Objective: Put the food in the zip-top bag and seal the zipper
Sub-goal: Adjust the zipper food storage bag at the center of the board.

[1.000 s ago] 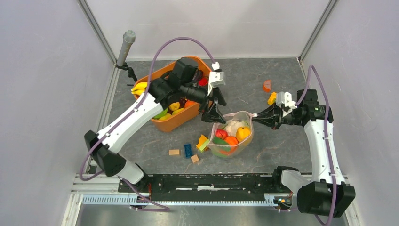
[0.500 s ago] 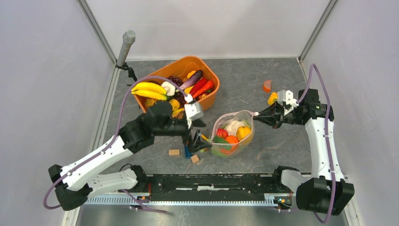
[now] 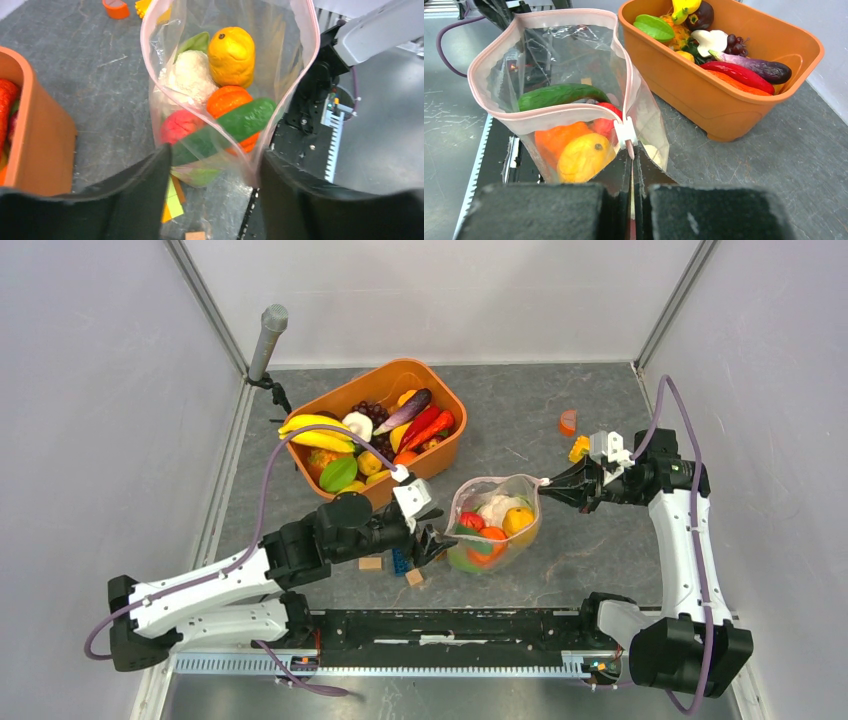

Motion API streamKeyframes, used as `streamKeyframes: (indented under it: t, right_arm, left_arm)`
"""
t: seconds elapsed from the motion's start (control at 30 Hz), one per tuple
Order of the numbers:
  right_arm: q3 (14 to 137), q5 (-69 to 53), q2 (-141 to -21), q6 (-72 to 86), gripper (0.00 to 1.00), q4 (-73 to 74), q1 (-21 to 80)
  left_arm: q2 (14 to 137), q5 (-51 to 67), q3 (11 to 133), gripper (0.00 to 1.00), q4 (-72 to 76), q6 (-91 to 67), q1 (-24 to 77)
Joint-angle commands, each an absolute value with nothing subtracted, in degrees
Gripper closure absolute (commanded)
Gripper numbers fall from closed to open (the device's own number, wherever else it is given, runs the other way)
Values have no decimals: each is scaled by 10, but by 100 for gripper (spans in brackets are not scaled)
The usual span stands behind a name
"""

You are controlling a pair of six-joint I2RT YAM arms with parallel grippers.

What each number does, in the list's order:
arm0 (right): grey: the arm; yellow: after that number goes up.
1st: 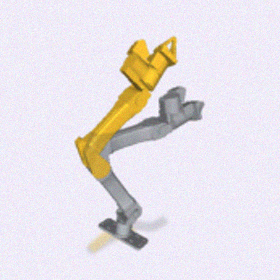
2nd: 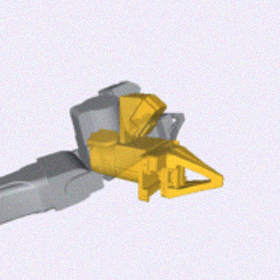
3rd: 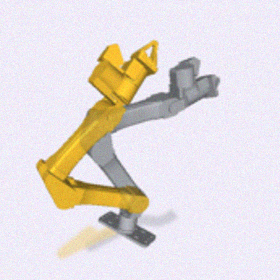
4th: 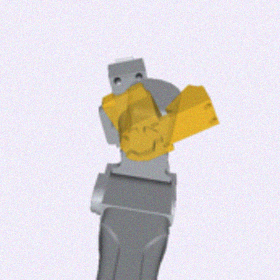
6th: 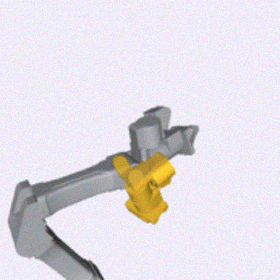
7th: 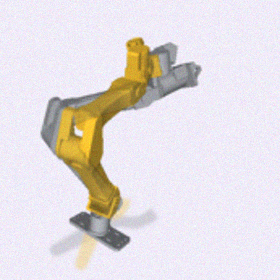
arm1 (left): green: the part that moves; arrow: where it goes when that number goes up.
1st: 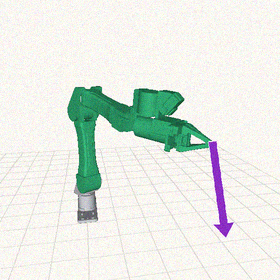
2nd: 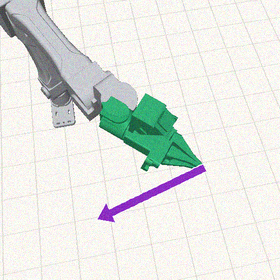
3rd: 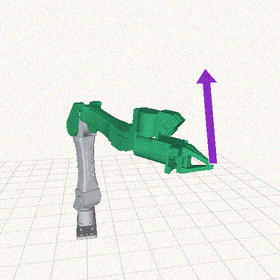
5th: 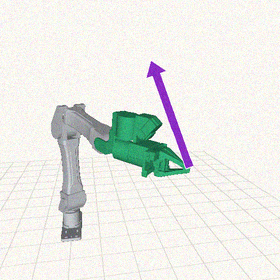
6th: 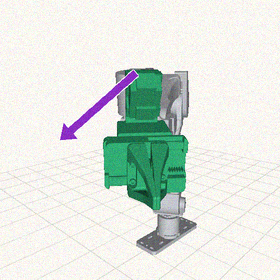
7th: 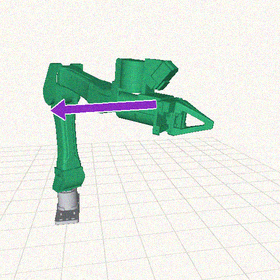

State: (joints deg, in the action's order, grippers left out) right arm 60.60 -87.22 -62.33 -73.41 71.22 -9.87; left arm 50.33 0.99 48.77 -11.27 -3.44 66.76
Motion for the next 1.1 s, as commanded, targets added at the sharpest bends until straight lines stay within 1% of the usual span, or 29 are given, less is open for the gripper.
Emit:
streamKeyframes:
  t: [0.0,0.13,0.2,0.4,0.57,0.6,0.63,0.67,0.7,0.73,0.77,0.8,0.87,0.93,1.07]
  right_arm:
    - [612,-884,-616,-744,100,719,-102]
    - [611,-882,-617,-746,100,718,-103]
    - [612,-881,-619,-745,100,719,-106]
    - [622,-879,-621,-721,100,719,-110]
    - [646,-834,-583,-666,100,713,-123]
    - [642,-822,-568,-632,100,675,-126]
    - [623,-810,-548,-557,100,614,-126]
    - [600,-783,-527,-464,100,506,-126]
    - [561,-734,-495,-308,100,390,-126]
    - [517,-643,-462,-170,100,262,-126]
    - [498,-579,-431,-138,100,221,-126]
    - [494,-569,-414,-155,100,222,-126]
    - [504,-610,-408,-164,100,236,-126]
    - [515,-617,-411,-144,100,236,-126]
    - [541,-621,-409,-155,100,267,-126]
  left_arm:
    - [523,-16,500,50,-59,-23,673]
    - [511,-17,494,86,-64,-16,673]
    - [493,-28,485,97,-62,-9,673]
    - [482,-57,492,98,-118,27,668]
    - [488,-9,502,98,-142,25,635]
    - [486,-3,503,98,-145,25,623]
    - [480,8,505,98,-149,25,612]
    - [475,21,509,98,-155,27,599]
    - [471,34,513,98,-161,27,586]
    - [467,47,520,98,-168,27,570]
    - [464,63,524,98,-175,26,554]
    - [465,81,529,98,-179,26,543]
    - [475,108,539,98,-187,28,529]
    - [489,106,548,98,-193,35,528]
    - [506,113,558,98,-183,37,526]
